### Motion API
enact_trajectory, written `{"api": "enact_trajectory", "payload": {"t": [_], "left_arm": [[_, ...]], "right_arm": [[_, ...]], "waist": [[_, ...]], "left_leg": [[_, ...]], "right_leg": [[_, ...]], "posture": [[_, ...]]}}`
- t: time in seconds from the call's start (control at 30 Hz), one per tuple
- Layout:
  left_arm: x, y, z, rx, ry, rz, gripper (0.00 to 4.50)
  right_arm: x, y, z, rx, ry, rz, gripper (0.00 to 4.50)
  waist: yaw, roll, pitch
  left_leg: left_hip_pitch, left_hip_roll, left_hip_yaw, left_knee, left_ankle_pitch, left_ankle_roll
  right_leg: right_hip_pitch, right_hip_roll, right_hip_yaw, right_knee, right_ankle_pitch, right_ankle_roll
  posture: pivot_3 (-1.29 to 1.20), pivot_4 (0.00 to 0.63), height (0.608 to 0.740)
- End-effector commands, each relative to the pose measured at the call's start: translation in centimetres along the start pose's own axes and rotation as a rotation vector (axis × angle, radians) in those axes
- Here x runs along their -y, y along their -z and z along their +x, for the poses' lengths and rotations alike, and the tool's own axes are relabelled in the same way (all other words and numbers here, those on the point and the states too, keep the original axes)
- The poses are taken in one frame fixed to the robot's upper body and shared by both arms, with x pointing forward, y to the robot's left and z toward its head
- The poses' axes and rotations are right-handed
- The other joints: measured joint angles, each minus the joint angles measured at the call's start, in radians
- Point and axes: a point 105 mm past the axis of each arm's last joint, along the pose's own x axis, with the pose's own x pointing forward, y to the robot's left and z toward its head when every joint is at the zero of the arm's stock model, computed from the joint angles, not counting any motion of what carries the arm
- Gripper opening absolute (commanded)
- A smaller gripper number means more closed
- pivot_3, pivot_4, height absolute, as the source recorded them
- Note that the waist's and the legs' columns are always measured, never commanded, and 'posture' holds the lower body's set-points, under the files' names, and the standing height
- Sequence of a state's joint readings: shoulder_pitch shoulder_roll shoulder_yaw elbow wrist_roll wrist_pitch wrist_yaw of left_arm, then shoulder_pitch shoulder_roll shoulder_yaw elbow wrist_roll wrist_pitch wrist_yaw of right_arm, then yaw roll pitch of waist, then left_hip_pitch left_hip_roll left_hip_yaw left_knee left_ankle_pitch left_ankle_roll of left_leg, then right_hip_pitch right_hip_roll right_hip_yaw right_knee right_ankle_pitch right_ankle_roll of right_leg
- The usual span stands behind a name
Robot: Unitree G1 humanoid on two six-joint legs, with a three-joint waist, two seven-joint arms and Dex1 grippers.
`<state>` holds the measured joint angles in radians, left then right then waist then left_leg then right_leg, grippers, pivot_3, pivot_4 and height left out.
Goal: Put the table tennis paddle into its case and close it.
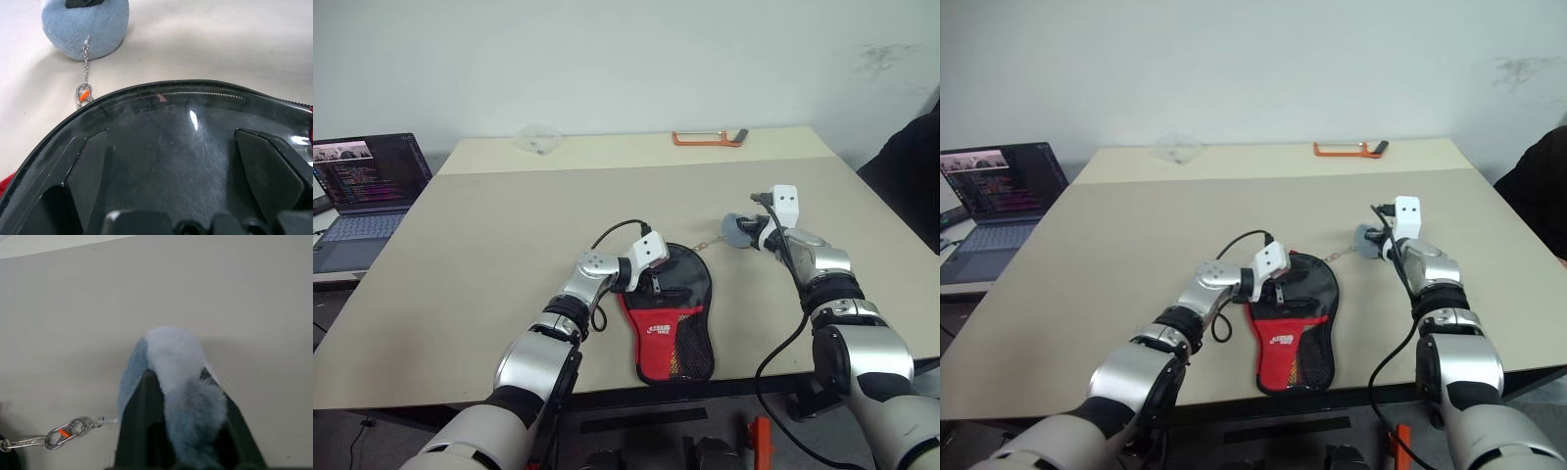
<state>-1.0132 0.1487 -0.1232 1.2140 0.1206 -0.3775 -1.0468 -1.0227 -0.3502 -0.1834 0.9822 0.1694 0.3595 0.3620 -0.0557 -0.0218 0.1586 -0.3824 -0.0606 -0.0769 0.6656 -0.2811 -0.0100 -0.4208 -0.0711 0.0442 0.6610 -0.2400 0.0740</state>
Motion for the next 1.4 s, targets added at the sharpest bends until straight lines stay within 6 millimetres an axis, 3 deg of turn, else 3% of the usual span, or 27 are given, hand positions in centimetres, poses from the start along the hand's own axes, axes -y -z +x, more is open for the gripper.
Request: {"api": "enact_trajectory", "payload": {"t": [0.03,0.27,0.5,0.77,0.87,1.03,1.13,1.33,1.4], "left_arm": [[0.9,0.8,0.5,-0.021,0.021,-0.013,4.50],[2.4,3.3,-0.1,-0.133,0.102,0.045,4.50],[4.0,3.2,-0.5,-0.085,0.220,0.040,4.50],[4.5,2.6,-0.8,-0.050,0.303,-0.020,4.50],[4.5,4.1,-1.2,-0.096,0.264,-0.085,4.50],[5.3,6.0,-1.5,-0.170,0.258,-0.079,4.50],[5.5,6.4,-1.5,-0.190,0.261,-0.073,4.50],[5.7,6.8,-1.5,-0.207,0.263,-0.084,4.50],[5.8,6.8,-1.4,-0.207,0.262,-0.085,4.50]], "right_arm": [[0.1,-0.7,-0.2,0.021,0.026,-0.040,0.11],[0.5,-2.8,-2.1,0.071,0.051,-0.097,0.10],[1.0,-1.5,-4.7,0.036,0.084,-0.103,0.09],[0.4,-1.0,-5.2,0.023,0.092,-0.080,0.07],[0.6,-0.9,-5.7,0.015,0.099,-0.085,0.06],[2.3,0.4,-8.1,-0.042,0.147,-0.137,0.06],[3.1,1.1,-9.8,-0.078,0.166,-0.160,0.06],[2.3,2.6,-13.5,-0.150,0.132,-0.193,0.06],[1.2,3.3,-14.8,-0.177,0.096,-0.197,0.06]], "waist": [[0.000,0.000,0.000],[0.002,0.000,0.000],[0.005,0.003,-0.004],[0.005,0.003,-0.004],[0.005,0.003,-0.004],[0.009,0.003,-0.005],[0.011,0.003,-0.005],[0.012,0.003,-0.006],[0.015,0.002,-0.007]], "left_leg": [[0.000,0.000,0.000,0.000,0.000,0.000],[0.000,0.000,-0.001,0.000,0.000,0.000],[0.001,0.000,0.000,0.000,0.000,0.000],[0.002,0.000,0.000,0.000,0.000,0.000],[0.002,0.000,0.000,0.000,0.000,0.001],[0.004,0.000,-0.001,0.000,0.000,0.001],[0.015,0.000,-0.002,-0.002,0.000,0.001],[0.020,0.001,-0.003,-0.002,-0.001,0.001],[0.021,0.001,-0.003,-0.002,-0.001,0.001]], "right_leg": [[0.000,0.000,0.000,0.000,0.000,0.000],[0.000,0.000,0.000,0.000,0.000,0.000],[0.001,0.000,0.000,0.000,0.000,0.000],[0.002,0.000,-0.001,0.000,0.000,0.000],[0.002,0.000,-0.001,0.000,0.000,0.000],[0.005,0.000,-0.001,-0.002,0.000,0.000],[0.017,0.000,-0.002,-0.004,-0.001,0.001],[0.024,0.001,-0.004,-0.006,-0.002,0.003],[0.026,0.001,-0.004,-0.007,-0.002,0.004]], "posture": [[0.00,0.150,0.740],[0.00,0.150,0.740],[0.00,0.150,0.740],[0.00,0.150,0.740],[0.00,0.150,0.740],[0.00,0.150,0.740],[0.00,0.150,0.740],[0.00,0.150,0.740],[0.00,0.150,0.740]]}}
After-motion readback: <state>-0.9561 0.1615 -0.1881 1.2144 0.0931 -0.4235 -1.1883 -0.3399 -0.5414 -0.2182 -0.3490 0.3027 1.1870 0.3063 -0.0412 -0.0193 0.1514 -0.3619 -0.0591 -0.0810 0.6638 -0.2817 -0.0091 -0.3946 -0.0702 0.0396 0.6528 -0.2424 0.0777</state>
